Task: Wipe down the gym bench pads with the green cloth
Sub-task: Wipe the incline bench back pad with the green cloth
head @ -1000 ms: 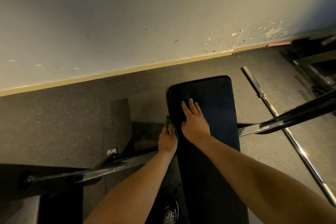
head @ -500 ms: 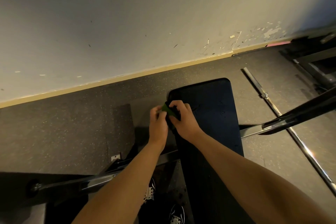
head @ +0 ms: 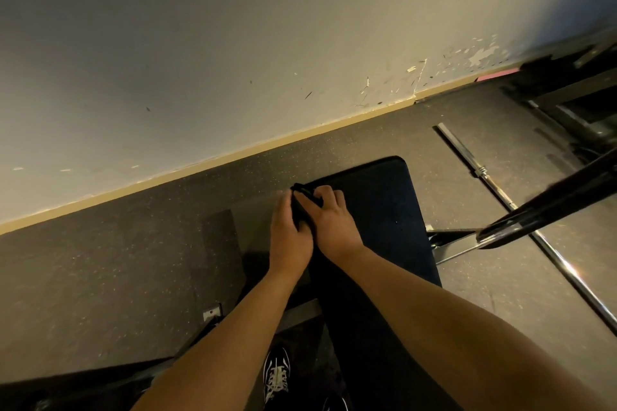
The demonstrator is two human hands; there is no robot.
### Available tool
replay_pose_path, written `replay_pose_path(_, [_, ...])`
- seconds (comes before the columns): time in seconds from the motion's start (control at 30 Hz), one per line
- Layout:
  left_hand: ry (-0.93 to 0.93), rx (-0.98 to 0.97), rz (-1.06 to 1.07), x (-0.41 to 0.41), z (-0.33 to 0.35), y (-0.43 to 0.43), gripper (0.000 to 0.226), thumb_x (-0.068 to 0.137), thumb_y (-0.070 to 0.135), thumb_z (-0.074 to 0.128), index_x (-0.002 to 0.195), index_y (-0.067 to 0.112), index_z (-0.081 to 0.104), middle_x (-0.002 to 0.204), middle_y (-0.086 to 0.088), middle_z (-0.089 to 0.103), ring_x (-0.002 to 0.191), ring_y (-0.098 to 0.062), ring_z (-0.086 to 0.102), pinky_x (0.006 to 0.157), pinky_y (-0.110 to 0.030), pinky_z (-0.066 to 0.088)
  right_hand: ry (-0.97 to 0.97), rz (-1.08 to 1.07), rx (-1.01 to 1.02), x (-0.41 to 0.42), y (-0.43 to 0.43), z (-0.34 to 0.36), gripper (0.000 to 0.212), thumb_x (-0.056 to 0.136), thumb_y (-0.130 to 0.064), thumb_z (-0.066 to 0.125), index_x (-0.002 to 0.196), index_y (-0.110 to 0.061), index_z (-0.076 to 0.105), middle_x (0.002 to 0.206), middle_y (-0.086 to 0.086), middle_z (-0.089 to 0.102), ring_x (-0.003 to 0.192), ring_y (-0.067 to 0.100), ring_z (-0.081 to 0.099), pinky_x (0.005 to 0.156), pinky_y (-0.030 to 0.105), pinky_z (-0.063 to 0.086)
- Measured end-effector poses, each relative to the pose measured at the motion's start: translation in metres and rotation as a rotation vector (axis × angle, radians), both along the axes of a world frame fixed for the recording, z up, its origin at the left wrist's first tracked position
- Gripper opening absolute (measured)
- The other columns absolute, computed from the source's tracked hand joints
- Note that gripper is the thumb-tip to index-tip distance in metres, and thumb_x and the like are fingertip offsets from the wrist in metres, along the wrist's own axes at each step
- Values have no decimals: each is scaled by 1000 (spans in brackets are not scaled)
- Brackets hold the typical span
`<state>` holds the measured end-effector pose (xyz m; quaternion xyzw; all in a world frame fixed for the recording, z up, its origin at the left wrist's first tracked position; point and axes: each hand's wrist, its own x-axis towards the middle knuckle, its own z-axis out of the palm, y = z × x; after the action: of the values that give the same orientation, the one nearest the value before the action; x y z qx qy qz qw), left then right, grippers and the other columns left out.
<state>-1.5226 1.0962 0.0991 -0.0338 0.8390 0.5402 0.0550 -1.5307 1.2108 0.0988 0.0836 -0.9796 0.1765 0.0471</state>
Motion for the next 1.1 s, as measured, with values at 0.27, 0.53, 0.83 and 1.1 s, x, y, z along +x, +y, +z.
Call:
replay_pose_path(0.27, [122, -504, -259, -17, -17, 15, 76, 102, 26, 51, 160, 36, 2, 167, 7, -15, 152, -21, -17, 123, -45, 15, 72, -263, -136, -22, 70, -1, 60, 90, -3, 57, 145, -22, 48, 129, 14, 41, 113, 32, 39, 72, 38, 55])
replay_pose_path(0.53, [179, -493, -208, -20, -14, 13, 68, 99, 27, 56, 157, 32, 22, 167, -1, 10, 154, -24, 6, 122, -49, 26, 65, -355, -282, -24, 52, 9, 52, 97, -11, 51, 147, -24, 45, 129, 10, 41, 110, 25, 40, 85, 30, 48])
replay_pose_path(0.83, [218, -692, -315, -46, 14, 52, 66, 98, 38, 48, 156, 26, 19, 164, -5, 19, 154, -28, 3, 124, -51, -2, 40, -194, -101, -28, 76, 11, 59, 92, -20, 61, 148, -26, 44, 127, 11, 42, 110, 29, 42, 72, 37, 55])
replay_pose_path(1.1, [122, -848, -481, -51, -4, 76, 75, 101, 54, 35, 152, 48, -20, 166, 2, -14, 151, -33, -19, 114, -61, -22, -64, -512, -209, -41, 147, 12, 61, 99, -16, 48, 153, -35, 28, 138, 6, 30, 124, 27, 35, 101, 43, 47])
